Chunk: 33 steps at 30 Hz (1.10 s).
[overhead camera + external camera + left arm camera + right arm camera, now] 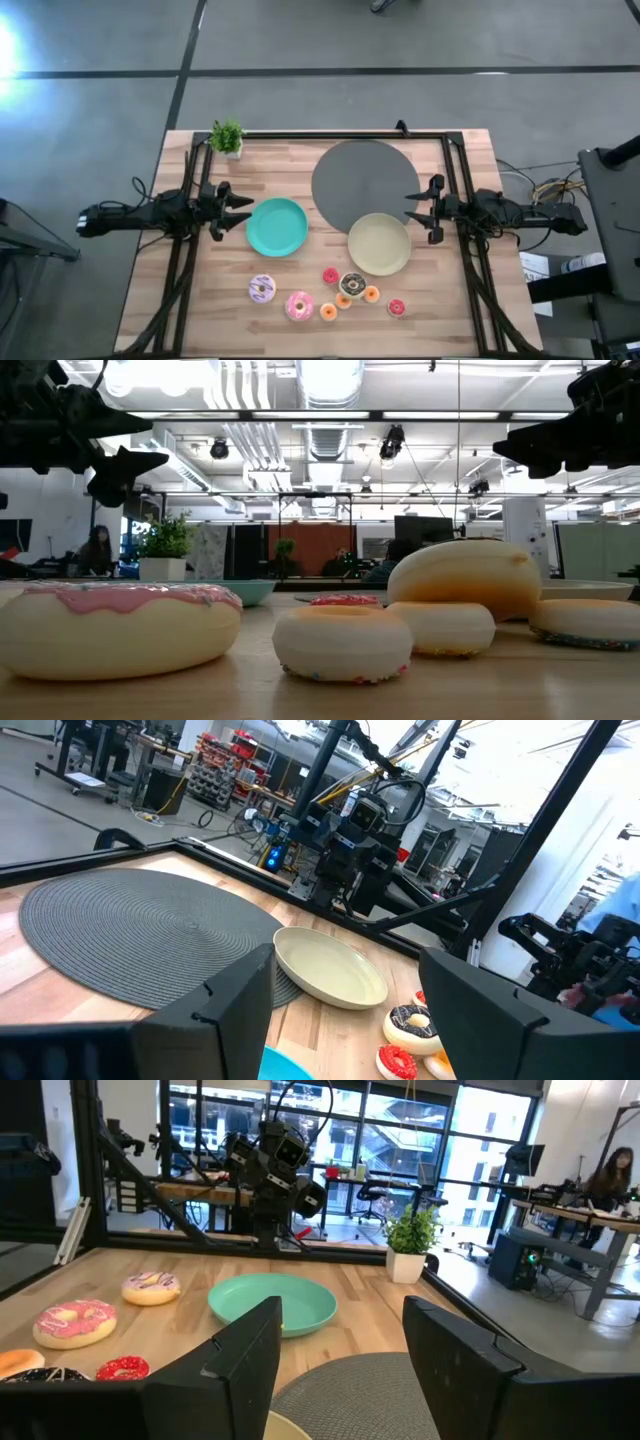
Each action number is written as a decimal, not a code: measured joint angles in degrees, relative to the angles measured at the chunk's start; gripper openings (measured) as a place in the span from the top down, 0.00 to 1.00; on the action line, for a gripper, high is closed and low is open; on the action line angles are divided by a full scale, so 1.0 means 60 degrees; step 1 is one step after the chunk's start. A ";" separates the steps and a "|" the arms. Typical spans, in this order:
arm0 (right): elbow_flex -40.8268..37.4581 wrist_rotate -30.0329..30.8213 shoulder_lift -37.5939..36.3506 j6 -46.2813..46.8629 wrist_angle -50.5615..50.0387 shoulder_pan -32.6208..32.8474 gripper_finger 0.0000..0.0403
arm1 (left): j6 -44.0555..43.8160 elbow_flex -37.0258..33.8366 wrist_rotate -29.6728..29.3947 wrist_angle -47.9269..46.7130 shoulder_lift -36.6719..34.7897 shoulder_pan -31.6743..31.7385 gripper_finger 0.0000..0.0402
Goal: Pick & Place donuts
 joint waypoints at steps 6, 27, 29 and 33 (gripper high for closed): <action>0.0002 -0.0357 -0.0004 0.2561 -0.0010 0.0020 0.50 | -0.0004 -0.0004 -0.0001 -0.0001 0.0000 -0.0003 0.45; 0.1079 -0.0257 0.1695 1.4469 0.0372 0.0820 0.52 | -0.5502 -0.0004 -0.0775 0.0878 0.0004 0.0023 0.45; 0.1630 0.0256 0.2622 1.4025 0.0078 0.1086 0.54 | -0.6186 -0.0004 -0.1073 0.1162 0.0021 0.0023 0.45; 0.2803 0.1220 0.4707 1.3097 -0.0456 0.1063 0.55 | -0.7207 -0.0004 -0.1642 0.1445 0.0022 0.0026 0.45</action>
